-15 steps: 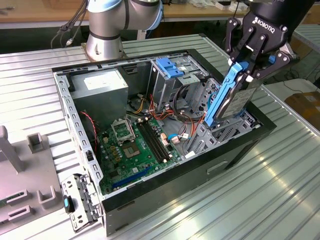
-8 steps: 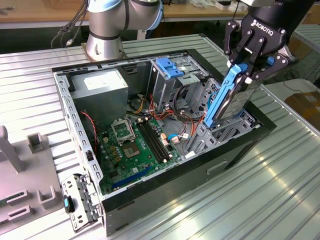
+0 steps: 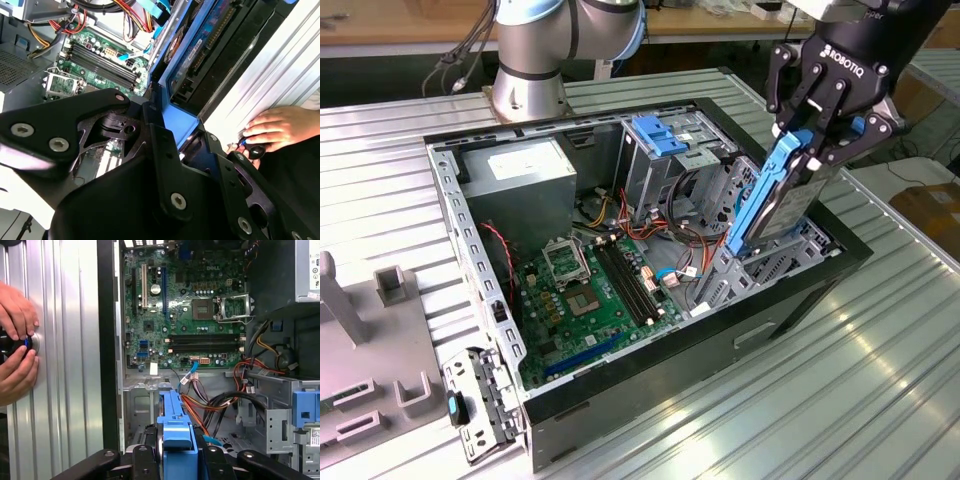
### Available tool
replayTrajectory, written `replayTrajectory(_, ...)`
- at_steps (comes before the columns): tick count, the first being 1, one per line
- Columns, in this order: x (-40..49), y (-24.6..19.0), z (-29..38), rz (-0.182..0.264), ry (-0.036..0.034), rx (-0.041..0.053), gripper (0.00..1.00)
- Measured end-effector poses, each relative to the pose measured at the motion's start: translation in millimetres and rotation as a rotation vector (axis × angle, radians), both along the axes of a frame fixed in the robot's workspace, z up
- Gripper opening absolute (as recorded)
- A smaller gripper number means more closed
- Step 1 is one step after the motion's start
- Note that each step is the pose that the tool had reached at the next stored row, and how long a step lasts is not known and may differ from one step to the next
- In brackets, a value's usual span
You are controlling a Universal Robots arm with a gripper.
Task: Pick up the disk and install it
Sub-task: 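Insert the disk into the insertion slot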
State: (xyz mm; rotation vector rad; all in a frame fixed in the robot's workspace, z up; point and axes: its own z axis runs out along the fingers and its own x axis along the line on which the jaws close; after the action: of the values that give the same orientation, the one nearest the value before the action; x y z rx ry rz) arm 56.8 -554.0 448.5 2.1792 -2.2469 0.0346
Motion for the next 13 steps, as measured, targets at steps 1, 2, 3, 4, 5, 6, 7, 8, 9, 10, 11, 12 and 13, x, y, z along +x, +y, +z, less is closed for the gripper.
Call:
replayTrajectory(1,0.1,-0.3,-2.2,0.000,0.0000,-0.0001,0.37)
replayTrajectory(2,0.1,-0.4,-3.4,0.000,0.0001,-0.0005,0.37)
replayTrajectory(3,0.1,-0.5,-4.5,0.000,0.0001,-0.0006,0.37)
replayTrajectory(4,0.2,-0.8,-6.6,0.000,-0.0002,0.0010,0.37)
replayTrajectory(5,0.3,-0.8,-7.1,0.000,0.0000,0.0004,0.37)
replayTrajectory(6,0.4,-0.9,-7.5,0.000,0.0001,0.0000,0.37)
replayTrajectory(7,0.5,-0.9,-7.8,0.000,0.0003,-0.0002,0.37)
replayTrajectory(8,0.6,-1.0,-7.9,0.000,0.0003,-0.0002,0.37)
replayTrajectory(9,0.8,-1.1,-8.2,0.000,0.0004,0.0000,0.37)
replayTrajectory(10,1.0,-1.2,-8.2,0.000,0.0006,0.0000,0.37)
replayTrajectory(11,1.4,-1.2,-8.1,0.000,0.0008,-0.0002,0.37)
replayTrajectory(12,1.6,-1.4,-8.2,0.000,0.0012,0.0000,0.37)
replayTrajectory(13,2.2,-1.5,-8.2,0.000,0.0021,0.0000,0.37)
